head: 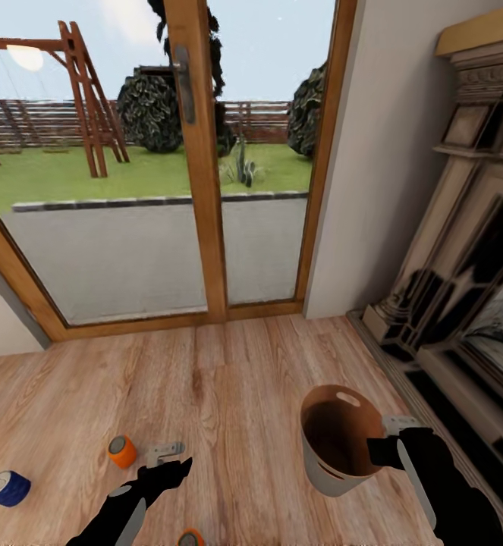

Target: Put the three can of soda from the living room inside the tash can in the kitchen.

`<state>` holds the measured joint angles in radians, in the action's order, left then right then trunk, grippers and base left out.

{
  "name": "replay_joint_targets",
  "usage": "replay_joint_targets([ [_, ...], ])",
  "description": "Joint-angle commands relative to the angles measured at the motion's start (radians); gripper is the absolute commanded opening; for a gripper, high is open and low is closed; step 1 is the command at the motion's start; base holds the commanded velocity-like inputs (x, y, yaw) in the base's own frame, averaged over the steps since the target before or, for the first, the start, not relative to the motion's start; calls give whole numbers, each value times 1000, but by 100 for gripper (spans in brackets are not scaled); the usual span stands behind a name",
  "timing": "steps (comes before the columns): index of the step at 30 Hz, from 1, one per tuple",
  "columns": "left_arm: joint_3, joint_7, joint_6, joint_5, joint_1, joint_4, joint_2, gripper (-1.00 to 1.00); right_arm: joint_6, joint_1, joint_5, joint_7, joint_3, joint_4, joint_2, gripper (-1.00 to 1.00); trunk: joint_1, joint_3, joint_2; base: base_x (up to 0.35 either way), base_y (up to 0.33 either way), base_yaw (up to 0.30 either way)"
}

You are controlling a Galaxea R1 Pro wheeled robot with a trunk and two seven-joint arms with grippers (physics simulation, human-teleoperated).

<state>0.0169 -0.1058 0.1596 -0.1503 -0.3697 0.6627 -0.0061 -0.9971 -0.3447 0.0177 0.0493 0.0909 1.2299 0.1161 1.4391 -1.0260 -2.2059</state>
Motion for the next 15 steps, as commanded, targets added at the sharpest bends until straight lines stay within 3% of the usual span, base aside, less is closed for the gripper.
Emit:
replay_joint_targets([
  [1, 0, 0, 0, 0, 0, 0, 0, 100, 0, 0, -13, 0, 0, 0, 0, -100, 0, -2, 0, 0, 0, 0],
  [15, -1, 0, 0, 0, 0, 0, -1, 100, 0, 0, -13, -1, 1, 0, 3, -100, 0, -24, 0, 0, 0, 0],
])
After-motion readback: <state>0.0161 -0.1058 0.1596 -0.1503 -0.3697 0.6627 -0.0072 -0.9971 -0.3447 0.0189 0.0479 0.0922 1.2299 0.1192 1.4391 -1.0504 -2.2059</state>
